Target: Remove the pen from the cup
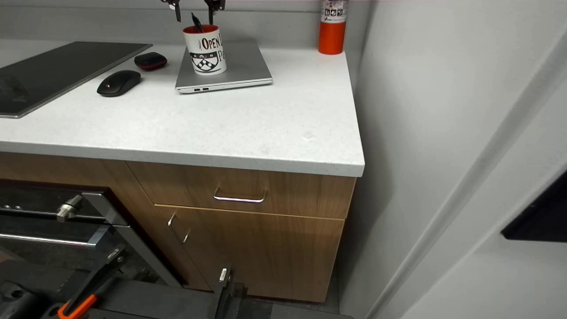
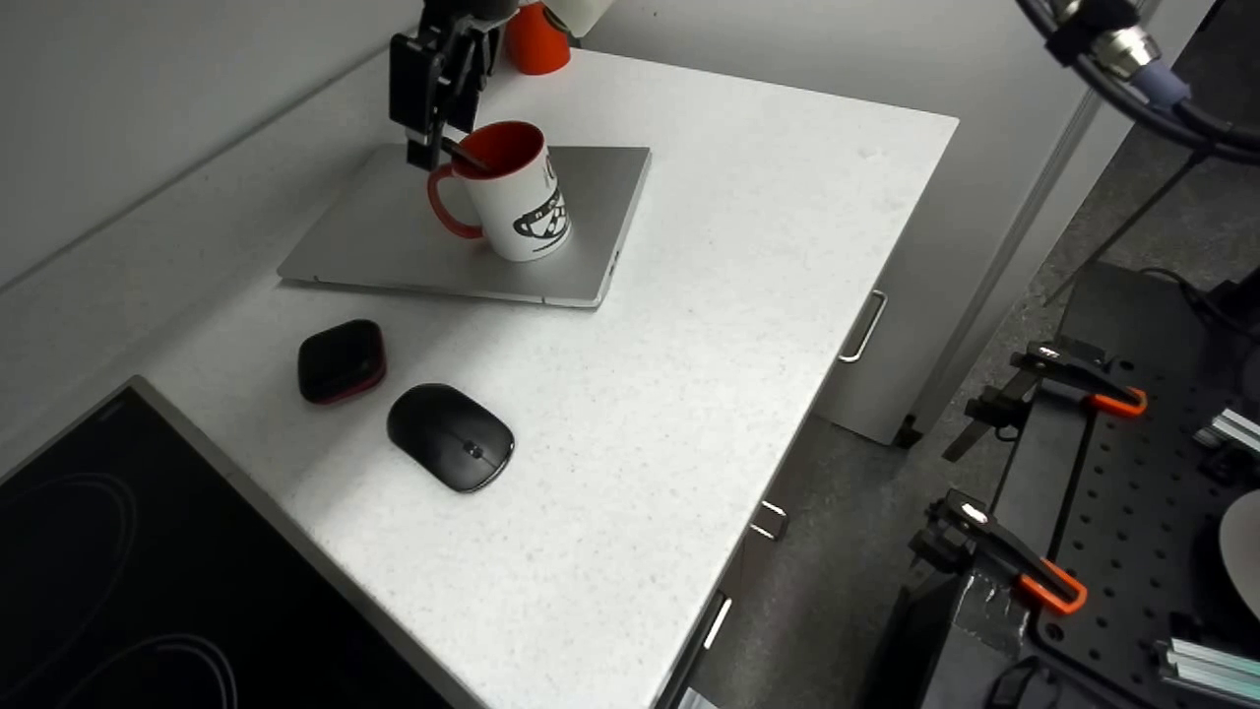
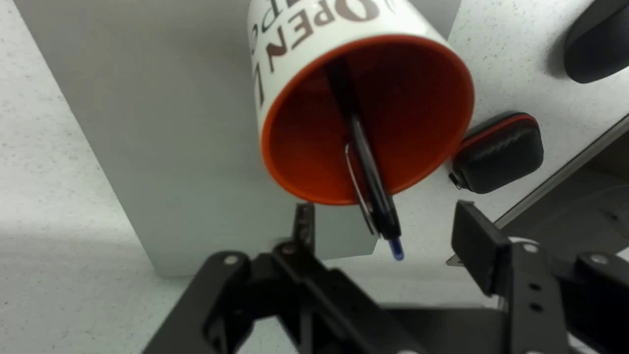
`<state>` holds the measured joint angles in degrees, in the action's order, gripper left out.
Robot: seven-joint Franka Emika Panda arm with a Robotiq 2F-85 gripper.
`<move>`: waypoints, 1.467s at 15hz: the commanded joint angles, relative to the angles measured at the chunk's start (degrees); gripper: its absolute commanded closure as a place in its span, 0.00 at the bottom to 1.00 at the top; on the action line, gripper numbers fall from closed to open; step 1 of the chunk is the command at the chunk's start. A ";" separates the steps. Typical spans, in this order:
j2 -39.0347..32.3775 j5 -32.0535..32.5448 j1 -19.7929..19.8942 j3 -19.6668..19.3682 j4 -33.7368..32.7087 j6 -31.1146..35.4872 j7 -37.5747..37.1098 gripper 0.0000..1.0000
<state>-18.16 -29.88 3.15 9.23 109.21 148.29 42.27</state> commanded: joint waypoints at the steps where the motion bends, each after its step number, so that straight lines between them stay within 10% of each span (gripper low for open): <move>1: -1.52 -2.37 2.31 2.58 -2.01 0.93 3.04 0.58; 6: -1.45 -3.02 3.44 3.51 -1.80 0.84 3.10 1.00; 22: 14.54 -10.00 3.04 2.43 8.28 8.71 5.06 0.98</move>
<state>-9.38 -39.25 6.22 11.95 111.95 153.38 48.29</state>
